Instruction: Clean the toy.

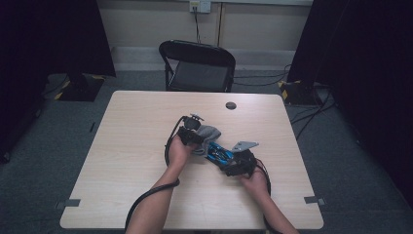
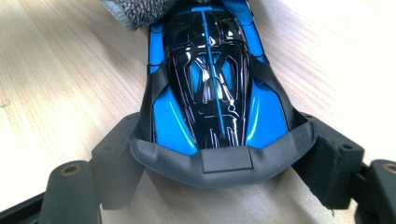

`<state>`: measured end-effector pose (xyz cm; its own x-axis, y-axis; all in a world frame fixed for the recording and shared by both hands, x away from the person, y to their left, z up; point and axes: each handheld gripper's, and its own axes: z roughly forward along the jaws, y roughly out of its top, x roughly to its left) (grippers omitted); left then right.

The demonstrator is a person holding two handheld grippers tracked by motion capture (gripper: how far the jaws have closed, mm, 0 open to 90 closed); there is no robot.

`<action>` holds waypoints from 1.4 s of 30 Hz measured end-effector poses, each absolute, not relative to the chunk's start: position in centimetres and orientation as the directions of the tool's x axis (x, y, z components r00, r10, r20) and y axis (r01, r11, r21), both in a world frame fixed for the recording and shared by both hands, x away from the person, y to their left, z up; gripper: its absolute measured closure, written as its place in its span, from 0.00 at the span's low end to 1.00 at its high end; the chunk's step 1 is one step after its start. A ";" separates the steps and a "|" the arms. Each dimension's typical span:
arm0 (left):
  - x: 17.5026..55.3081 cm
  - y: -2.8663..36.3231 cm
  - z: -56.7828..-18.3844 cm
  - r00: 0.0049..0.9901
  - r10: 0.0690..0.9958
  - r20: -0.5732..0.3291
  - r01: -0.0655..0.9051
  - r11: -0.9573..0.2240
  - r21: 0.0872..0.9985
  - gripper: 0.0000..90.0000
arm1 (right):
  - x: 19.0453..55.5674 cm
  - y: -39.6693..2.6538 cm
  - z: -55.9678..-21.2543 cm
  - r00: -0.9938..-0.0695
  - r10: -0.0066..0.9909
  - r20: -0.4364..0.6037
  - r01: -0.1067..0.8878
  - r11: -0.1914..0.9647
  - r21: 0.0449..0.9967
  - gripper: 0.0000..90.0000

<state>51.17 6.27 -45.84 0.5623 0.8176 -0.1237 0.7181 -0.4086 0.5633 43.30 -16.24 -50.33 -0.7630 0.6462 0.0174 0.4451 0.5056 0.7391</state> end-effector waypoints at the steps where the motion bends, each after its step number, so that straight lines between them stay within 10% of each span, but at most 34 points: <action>1: 51.2 6.3 -45.9 0.561 0.819 -0.123 0.718 -0.407 0.564 0.83 | 43.3 -16.2 -50.3 -0.763 0.646 0.017 0.445 0.506 0.739 0.26; 42: 48.2 12.5 -44.9 0.545 0.832 -0.105 0.714 -0.395 0.578 0.83 | 43.5 -16.6 -50.3 -0.764 0.645 0.025 0.455 0.510 0.730 0.18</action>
<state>48.21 12.54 -44.86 0.5454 0.8315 -0.1052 0.7139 -0.3952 0.5780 43.53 -16.64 -50.28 -0.7636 0.6452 0.0250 0.4549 0.5101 0.7300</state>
